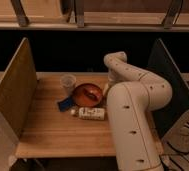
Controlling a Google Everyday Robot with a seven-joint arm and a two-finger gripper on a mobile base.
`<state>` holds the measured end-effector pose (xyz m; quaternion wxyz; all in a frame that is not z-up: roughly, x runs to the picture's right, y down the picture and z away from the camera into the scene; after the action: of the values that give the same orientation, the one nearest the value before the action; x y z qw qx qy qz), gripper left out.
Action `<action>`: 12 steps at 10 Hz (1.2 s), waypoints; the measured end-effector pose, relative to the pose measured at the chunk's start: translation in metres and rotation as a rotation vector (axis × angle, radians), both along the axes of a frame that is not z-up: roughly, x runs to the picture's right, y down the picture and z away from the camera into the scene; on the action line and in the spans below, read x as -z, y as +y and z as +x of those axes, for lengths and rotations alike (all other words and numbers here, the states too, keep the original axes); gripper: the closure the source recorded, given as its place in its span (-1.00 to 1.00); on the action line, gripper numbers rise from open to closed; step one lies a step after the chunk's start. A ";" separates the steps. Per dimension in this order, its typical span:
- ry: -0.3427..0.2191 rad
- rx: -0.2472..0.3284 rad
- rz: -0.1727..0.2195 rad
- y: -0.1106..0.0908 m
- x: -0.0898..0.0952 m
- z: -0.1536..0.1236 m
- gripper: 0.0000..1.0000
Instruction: Place the eraser in the ceramic cup
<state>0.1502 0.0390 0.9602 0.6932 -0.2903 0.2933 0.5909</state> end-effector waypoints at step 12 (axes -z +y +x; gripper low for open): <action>-0.021 0.060 -0.039 0.025 -0.011 -0.005 -0.48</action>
<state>0.1451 0.0641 0.9717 0.7077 -0.3011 0.3062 0.5611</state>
